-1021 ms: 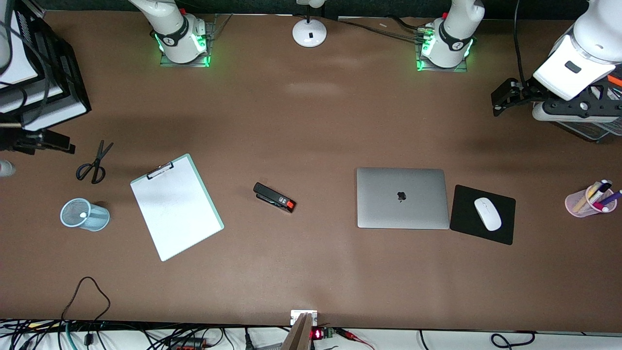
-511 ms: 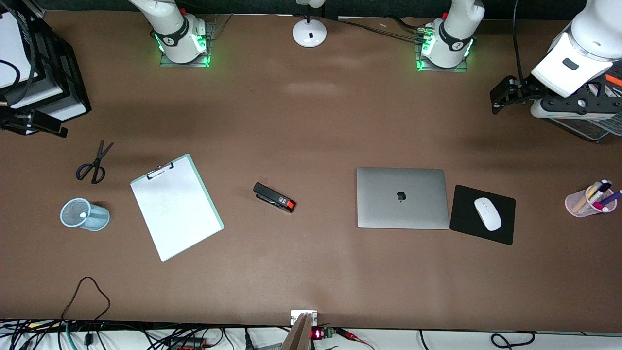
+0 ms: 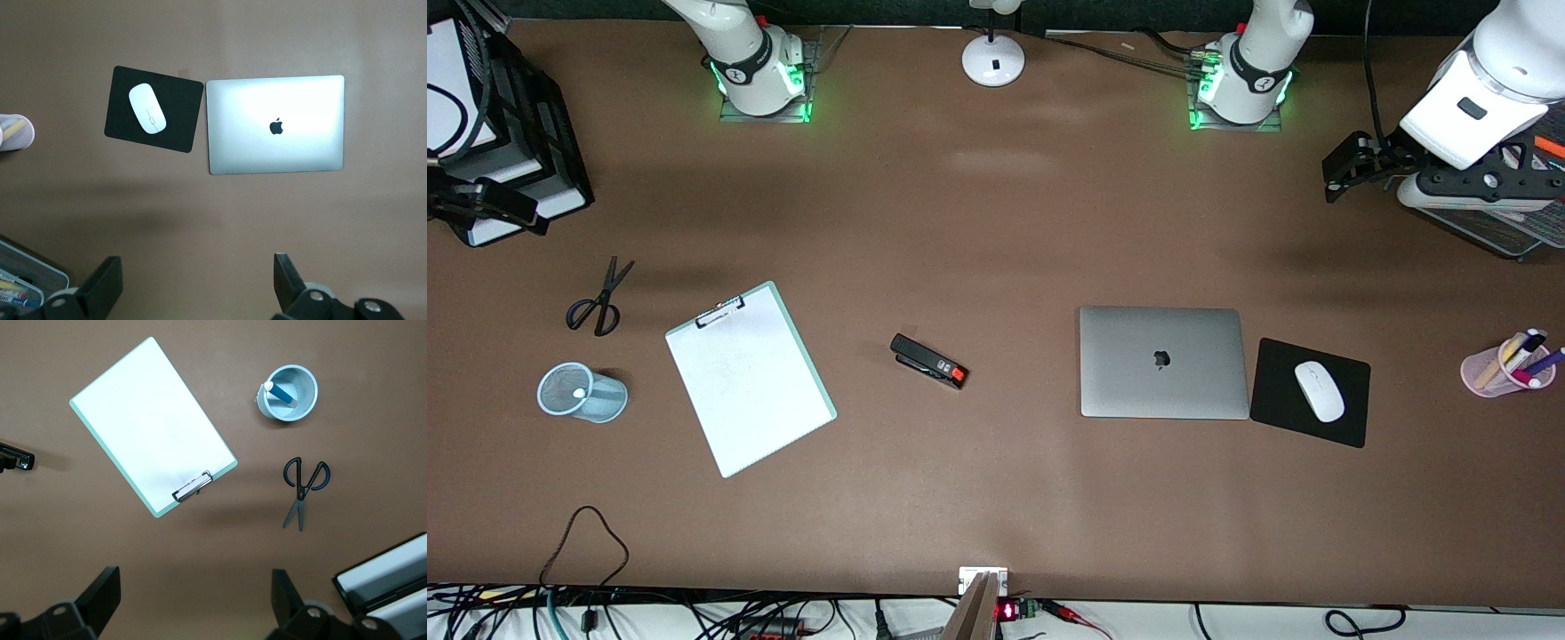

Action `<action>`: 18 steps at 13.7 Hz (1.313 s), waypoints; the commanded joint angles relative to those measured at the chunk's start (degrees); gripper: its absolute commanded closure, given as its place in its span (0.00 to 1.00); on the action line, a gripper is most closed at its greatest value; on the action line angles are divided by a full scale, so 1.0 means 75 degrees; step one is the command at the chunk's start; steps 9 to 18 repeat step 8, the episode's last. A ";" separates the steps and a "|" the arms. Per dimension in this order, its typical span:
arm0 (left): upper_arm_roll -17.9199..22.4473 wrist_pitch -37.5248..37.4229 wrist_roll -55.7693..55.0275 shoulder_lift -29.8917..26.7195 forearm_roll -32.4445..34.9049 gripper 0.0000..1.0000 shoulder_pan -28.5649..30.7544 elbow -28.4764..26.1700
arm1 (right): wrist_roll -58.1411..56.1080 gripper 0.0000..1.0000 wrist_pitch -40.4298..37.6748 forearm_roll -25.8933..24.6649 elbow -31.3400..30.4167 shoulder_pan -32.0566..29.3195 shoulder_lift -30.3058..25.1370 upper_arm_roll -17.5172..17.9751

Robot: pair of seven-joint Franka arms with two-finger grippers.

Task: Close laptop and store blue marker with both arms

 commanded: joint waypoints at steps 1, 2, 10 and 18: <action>-0.0011 0.0065 0.0225 -0.0160 -0.0176 0.00 0.0083 -0.0119 | 0.0072 0.00 0.0033 -0.0111 -0.0069 0.0025 -0.0240 0.0041; -0.0011 0.0065 0.0248 -0.0148 -0.0176 0.00 0.0083 -0.0119 | 0.0037 0.00 0.0033 -0.0111 0.0071 0.0048 -0.0181 0.0064; -0.0011 0.0123 0.0752 -0.0066 -0.0398 0.00 0.0072 -0.0095 | -0.0033 0.00 0.0021 -0.0111 0.0085 0.0037 -0.0181 0.0064; -0.0011 0.0123 0.0752 -0.0066 -0.0398 0.00 0.0072 -0.0095 | -0.0033 0.00 0.0021 -0.0111 0.0085 0.0037 -0.0181 0.0064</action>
